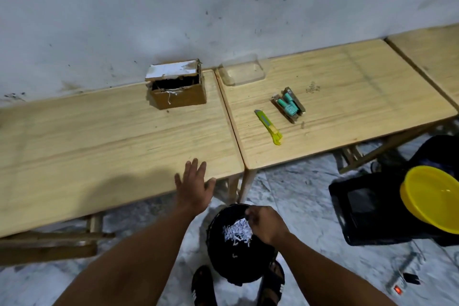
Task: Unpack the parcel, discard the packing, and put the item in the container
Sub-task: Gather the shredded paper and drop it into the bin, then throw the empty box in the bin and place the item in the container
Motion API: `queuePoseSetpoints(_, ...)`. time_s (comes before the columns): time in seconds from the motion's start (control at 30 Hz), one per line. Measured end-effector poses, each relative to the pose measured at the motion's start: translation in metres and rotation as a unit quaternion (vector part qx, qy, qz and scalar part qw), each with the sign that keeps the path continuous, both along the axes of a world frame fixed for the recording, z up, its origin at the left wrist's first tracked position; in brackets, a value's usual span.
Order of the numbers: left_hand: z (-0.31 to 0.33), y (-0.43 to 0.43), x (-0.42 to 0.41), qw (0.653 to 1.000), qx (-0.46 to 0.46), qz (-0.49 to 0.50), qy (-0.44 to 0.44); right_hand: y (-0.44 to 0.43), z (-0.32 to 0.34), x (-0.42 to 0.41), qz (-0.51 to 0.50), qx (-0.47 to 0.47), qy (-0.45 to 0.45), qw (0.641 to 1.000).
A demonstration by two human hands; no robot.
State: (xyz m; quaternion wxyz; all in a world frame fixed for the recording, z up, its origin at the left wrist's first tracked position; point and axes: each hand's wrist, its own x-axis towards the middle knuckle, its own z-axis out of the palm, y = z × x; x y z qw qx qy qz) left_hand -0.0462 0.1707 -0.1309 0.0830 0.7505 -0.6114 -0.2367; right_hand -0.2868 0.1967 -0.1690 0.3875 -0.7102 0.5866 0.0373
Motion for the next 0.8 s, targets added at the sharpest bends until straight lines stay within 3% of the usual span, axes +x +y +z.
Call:
queuePoseSetpoints(0.2, 0.025, -0.008, 0.037, 0.999, 0.010, 0.047, 0.021, -0.050, 0.056, 0.022, -0.008, -0.152, -0.081, 0.985)
queuePoseSetpoints(0.37, 0.064, -0.048, 0.096, 0.977, -0.022, 0.183, 0.108, -0.118, 0.117, 0.070, -0.033, -0.228, -0.136, 0.964)
queuePoseSetpoints(0.53, 0.108, -0.110, 0.140, 0.922, -0.053, 0.304, 0.233, -0.196, 0.154, 0.126, -0.126, -0.218, -0.188, 0.949)
queuePoseSetpoints(0.8, 0.126, -0.199, 0.173, 0.891, -0.061, 0.352, 0.279, -0.295, 0.164, 0.192, -0.123, -0.176, -0.185, 0.959)
